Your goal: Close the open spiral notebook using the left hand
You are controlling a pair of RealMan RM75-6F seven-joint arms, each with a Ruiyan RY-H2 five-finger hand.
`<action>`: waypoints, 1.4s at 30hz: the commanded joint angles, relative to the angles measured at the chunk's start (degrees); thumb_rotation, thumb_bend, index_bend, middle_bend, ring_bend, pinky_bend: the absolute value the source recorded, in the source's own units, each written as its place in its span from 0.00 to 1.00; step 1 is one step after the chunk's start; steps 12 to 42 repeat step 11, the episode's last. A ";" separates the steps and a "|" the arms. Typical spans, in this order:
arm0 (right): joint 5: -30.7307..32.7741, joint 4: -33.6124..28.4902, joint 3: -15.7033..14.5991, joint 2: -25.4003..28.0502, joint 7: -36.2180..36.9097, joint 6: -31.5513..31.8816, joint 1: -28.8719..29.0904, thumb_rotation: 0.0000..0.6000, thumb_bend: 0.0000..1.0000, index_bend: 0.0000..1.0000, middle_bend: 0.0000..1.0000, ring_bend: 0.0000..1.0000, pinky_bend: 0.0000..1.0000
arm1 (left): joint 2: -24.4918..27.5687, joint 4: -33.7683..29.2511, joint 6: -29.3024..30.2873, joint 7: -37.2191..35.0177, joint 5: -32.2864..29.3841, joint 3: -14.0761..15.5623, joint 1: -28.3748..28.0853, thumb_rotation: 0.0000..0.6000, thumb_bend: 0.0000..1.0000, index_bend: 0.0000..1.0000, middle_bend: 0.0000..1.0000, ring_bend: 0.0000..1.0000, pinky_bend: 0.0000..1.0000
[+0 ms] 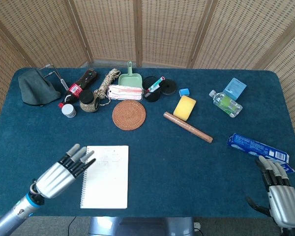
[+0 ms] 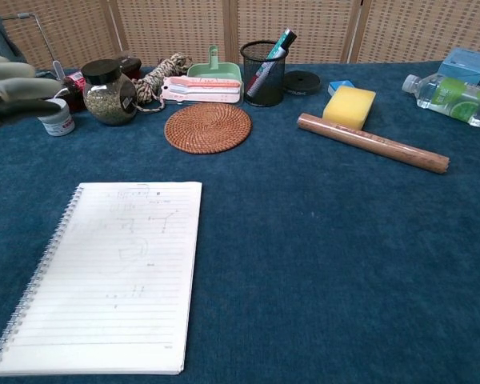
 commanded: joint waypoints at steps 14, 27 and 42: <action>0.45 0.52 0.84 -0.05 -0.09 0.82 0.06 1.00 0.08 0.00 0.00 0.00 0.00 | 4.78 -11.03 3.86 -8.17 -17.07 -1.11 14.04 1.00 0.44 0.00 0.00 0.00 0.00; 0.45 0.52 0.84 -0.05 -0.09 0.82 0.06 1.00 0.08 0.00 0.00 0.00 0.00 | 4.78 -11.03 3.86 -8.17 -17.07 -1.11 14.04 1.00 0.44 0.00 0.00 0.00 0.00; 0.45 0.52 0.84 -0.05 -0.09 0.82 0.06 1.00 0.08 0.00 0.00 0.00 0.00 | 4.78 -11.03 3.86 -8.17 -17.07 -1.11 14.04 1.00 0.44 0.00 0.00 0.00 0.00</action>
